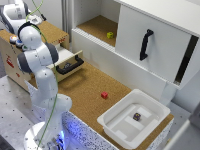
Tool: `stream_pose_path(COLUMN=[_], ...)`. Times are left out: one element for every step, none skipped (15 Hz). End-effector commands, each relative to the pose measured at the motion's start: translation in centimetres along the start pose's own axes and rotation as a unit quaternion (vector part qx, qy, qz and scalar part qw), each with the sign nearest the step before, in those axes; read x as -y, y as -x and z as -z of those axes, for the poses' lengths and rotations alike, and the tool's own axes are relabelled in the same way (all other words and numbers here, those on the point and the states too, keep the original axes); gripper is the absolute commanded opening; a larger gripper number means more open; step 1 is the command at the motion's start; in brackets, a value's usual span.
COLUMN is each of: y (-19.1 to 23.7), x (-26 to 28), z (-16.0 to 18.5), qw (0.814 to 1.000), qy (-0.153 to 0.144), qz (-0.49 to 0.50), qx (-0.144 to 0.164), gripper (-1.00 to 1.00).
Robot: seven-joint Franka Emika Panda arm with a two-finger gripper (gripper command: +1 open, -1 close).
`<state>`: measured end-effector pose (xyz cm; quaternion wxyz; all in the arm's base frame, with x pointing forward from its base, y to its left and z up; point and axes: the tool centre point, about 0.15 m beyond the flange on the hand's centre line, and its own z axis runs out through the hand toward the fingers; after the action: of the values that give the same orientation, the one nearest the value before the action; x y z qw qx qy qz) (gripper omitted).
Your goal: Turn on the blue led light
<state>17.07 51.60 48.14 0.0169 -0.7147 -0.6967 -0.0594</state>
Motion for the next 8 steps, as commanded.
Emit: stream_pose_path(y=[-2.5, -2.6, -2.6, -2.6, -2.7, -2.6, -2.6, -2.3], x=[-0.1, 0.1, 0.3, 0.5, 0.5, 0.4, 0.3, 0.3], z=[-1.1, -1.5, -2.0, -2.9, -3.9, -4.7, -4.8, -4.3], qw=[0.997, 0.997, 0.996, 0.996, 0.995, 0.995, 0.995, 0.995], qy=[-0.019, -0.021, -0.023, -0.024, -0.028, -0.027, -0.023, -0.024], qz=[-0.005, -0.002, 0.0, 0.002, 0.004, 0.0, -0.005, -0.009], qx=[0.073, 0.077, 0.081, 0.089, 0.097, 0.101, 0.101, 0.093], gripper=[-1.0, -1.0, -1.0, -1.0, -1.0, -1.0, -1.0, -1.0])
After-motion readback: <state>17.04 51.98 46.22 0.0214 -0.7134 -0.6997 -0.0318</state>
